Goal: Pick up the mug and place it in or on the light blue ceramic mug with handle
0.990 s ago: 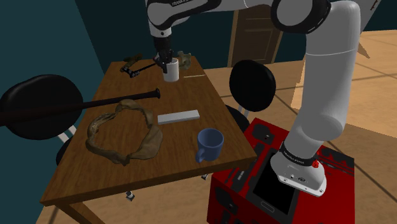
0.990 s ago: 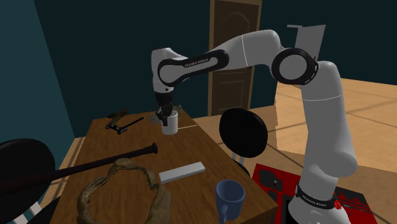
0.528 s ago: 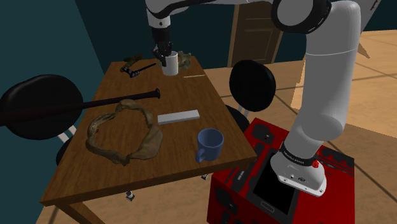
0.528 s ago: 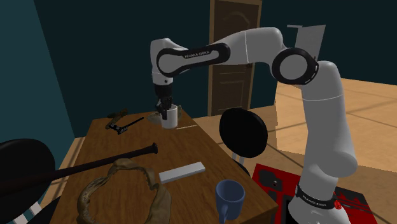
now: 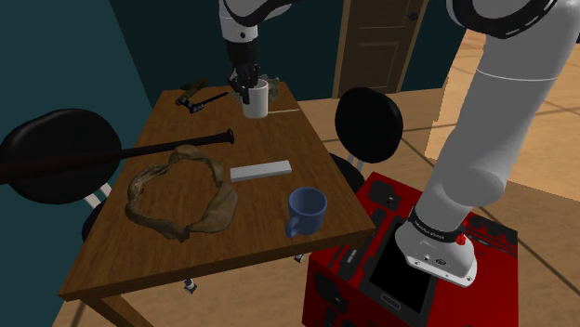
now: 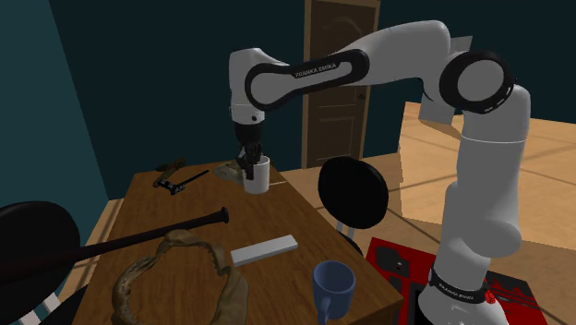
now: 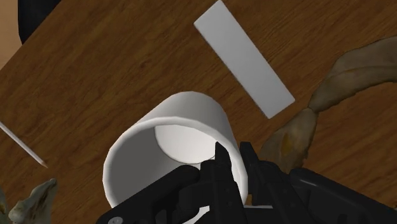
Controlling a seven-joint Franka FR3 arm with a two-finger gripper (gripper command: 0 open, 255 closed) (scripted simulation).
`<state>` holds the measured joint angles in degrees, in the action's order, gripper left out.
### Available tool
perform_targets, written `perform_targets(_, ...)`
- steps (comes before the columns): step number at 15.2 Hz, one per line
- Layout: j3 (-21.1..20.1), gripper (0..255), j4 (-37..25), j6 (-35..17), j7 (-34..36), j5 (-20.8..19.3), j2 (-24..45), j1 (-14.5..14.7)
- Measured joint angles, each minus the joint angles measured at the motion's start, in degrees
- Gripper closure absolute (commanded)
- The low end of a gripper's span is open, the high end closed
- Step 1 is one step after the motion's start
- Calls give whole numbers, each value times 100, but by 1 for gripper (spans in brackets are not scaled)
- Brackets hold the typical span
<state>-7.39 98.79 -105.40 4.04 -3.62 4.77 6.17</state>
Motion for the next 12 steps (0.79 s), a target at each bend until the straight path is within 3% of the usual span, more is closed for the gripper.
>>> perform_targets(6, -248, 255, 1276, -144, 460, 157, -1118, 246)
perform_targets(12, -542, 255, 2161, -137, 931, 382, -2012, 522)
